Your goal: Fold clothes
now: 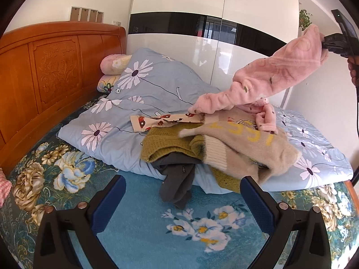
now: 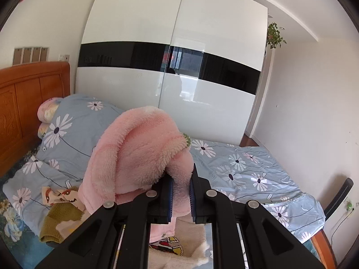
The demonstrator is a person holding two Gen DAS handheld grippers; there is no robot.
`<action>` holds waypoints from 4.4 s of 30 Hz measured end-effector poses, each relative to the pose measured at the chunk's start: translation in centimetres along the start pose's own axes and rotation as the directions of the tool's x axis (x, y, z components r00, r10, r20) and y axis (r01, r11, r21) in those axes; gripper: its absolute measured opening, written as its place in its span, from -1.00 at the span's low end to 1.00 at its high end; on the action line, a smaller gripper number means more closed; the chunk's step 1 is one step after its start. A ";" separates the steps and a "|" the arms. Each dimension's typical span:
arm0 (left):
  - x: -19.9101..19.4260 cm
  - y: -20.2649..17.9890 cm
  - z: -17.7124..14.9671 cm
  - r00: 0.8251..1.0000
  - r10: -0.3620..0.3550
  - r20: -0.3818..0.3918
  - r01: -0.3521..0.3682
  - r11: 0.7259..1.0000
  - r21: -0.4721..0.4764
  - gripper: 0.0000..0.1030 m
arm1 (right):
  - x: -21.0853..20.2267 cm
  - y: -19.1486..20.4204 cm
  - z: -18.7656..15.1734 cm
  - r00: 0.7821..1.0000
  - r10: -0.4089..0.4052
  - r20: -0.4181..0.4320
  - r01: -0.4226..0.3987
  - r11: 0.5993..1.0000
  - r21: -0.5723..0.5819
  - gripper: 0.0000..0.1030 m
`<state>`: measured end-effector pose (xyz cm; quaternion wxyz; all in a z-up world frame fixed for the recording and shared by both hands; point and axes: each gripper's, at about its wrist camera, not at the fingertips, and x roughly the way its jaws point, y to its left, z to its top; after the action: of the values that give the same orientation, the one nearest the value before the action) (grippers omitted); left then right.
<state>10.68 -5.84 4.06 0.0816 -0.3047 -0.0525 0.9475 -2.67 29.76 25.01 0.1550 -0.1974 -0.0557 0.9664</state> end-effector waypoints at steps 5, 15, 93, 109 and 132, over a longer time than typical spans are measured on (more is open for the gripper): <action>-4.1 -2.8 -1.1 1.000 -0.022 0.007 0.022 1.000 -0.004 1.00 | -10.5 -5.3 2.2 0.990 0.047 0.135 -0.049 0.999 0.011 -0.76; -8.9 -4.3 -3.6 0.999 -0.035 -0.007 0.035 0.999 -0.017 1.00 | -29.4 -11.2 3.4 0.931 0.120 0.345 -0.120 0.993 -0.024 -0.76; 3.6 24.6 -20.3 0.849 -0.142 -0.508 -0.467 0.246 -0.849 0.64 | 3.8 -12.2 -48.3 0.733 0.608 -0.305 0.168 0.274 0.947 -0.29; 0.3 22.2 -11.1 0.957 -0.149 -0.249 -0.151 0.475 -0.867 -0.75 | 4.4 -15.1 -38.4 0.765 0.628 -0.144 0.014 0.207 0.978 -0.94; -5.4 23.6 -28.7 0.933 -0.164 -0.321 -0.216 0.459 -0.862 -0.60 | -12.6 -24.3 -56.4 0.784 0.566 -0.255 0.142 0.235 0.961 -0.94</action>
<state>28.91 -28.53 -19.61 -0.0953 -0.4706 -0.5166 0.7090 37.57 51.31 -17.99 0.1076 -0.3434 0.6145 0.7020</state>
